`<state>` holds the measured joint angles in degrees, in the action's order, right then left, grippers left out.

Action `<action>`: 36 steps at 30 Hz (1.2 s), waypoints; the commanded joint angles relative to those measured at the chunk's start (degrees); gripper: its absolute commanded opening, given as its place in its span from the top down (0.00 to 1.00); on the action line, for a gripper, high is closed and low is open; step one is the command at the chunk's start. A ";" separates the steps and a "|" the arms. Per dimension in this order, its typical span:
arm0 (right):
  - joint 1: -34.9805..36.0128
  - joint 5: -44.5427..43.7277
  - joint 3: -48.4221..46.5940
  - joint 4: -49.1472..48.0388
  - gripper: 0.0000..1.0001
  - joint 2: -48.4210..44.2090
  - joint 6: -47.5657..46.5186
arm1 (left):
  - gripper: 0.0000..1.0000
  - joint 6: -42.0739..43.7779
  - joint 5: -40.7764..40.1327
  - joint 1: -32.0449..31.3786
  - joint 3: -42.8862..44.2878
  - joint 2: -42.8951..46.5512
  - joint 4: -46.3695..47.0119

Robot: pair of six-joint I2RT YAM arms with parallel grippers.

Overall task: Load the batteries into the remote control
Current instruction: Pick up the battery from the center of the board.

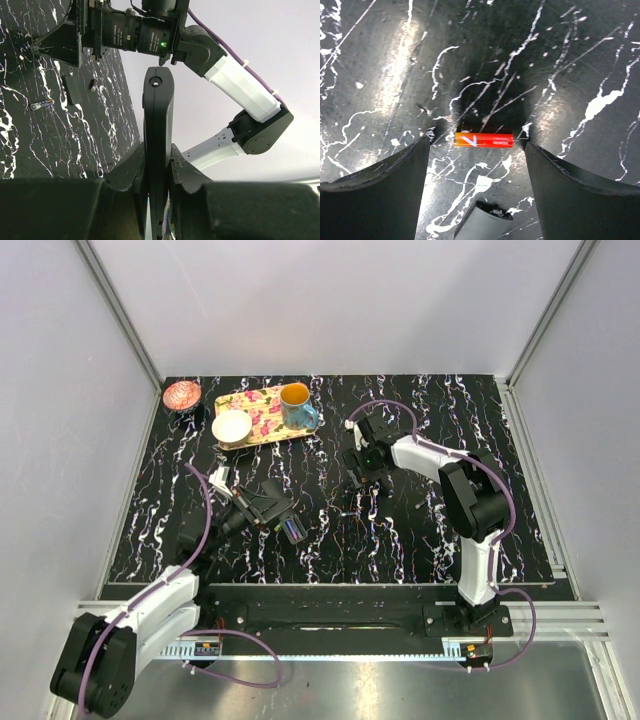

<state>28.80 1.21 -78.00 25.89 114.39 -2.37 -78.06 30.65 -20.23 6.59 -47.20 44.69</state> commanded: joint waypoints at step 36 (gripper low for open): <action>-1.99 1.16 4.60 -2.68 0.62 -6.45 10.18 | 1.00 0.72 1.25 0.10 0.79 -0.96 4.71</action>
<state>26.57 2.20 -75.48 22.59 112.99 1.80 -77.84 30.74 -20.23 6.61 -48.49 44.71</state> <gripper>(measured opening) 0.487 0.200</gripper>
